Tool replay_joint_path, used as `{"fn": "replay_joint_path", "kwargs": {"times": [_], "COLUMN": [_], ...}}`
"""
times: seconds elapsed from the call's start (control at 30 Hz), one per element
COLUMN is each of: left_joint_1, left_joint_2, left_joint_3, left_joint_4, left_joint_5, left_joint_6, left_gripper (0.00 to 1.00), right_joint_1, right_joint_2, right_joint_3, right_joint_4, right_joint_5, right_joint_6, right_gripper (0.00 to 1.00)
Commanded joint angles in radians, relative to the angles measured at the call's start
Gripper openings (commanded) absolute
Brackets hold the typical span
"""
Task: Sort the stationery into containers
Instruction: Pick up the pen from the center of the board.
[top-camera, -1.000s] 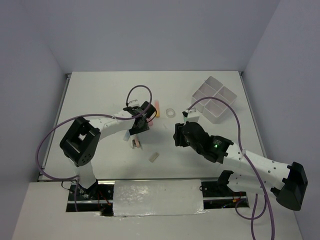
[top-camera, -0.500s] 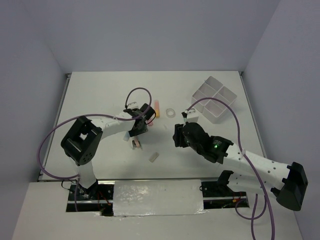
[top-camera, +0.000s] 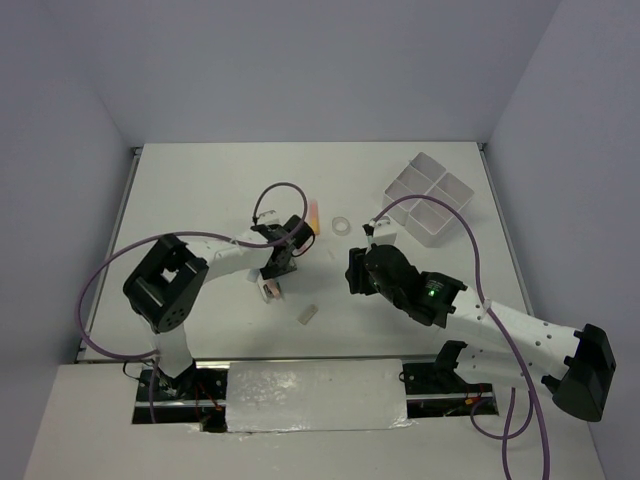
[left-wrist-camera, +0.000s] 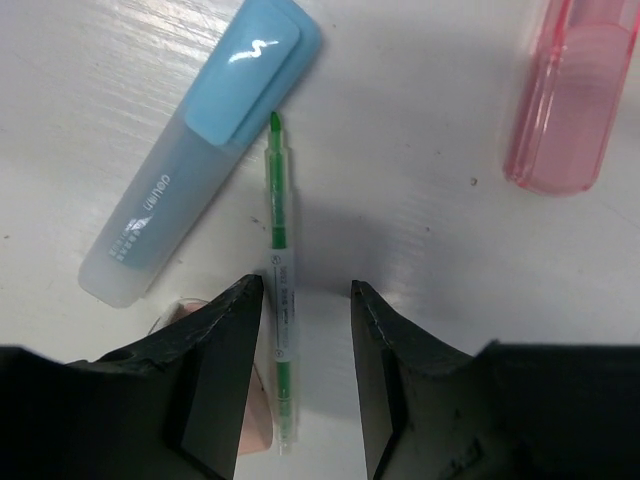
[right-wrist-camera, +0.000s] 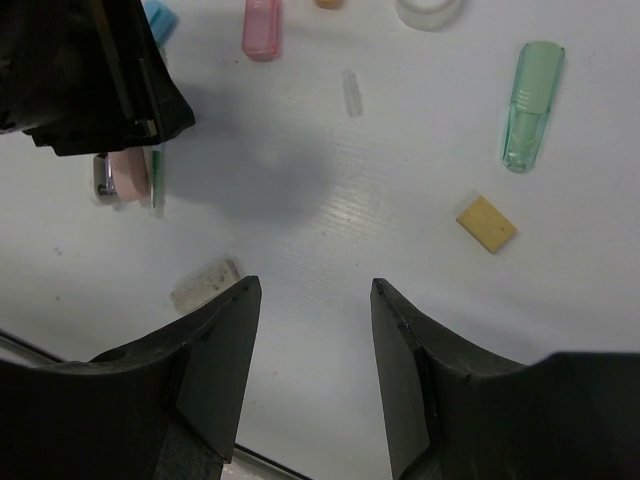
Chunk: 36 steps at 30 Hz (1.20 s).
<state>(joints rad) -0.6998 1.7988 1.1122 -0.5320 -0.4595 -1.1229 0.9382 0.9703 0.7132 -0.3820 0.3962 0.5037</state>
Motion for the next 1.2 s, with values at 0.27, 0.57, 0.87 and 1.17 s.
{"fn": "replay_joint_path", "kwargs": {"times": [0.27,0.57,0.87,1.17], "left_joint_1": [-0.060,-0.060,-0.066,-0.072], "left_joint_2": [0.011,0.024,0.047,-0.100], "left_joint_3": [-0.092,-0.112,-0.132,-0.094], "left_joint_4": [0.027,0.095,0.190,0.132], "left_joint_5": [0.059,0.125,0.245,0.205], "left_joint_6": [-0.049,-0.029,0.023,0.139], "left_gripper": [0.43,0.26,0.00,0.00], "right_joint_1": [-0.001,-0.002,-0.027,-0.226], "right_joint_2": [0.005,-0.013,-0.019,-0.012], "right_joint_3": [0.028,0.031,0.031,0.025], "right_joint_4": [0.035,0.028,0.022,0.052], "right_joint_5": [0.003,0.004,-0.008,-0.173], "right_joint_6": [-0.014,-0.024,-0.022,-0.045], "right_gripper": [0.56,0.56,0.58,0.60]}}
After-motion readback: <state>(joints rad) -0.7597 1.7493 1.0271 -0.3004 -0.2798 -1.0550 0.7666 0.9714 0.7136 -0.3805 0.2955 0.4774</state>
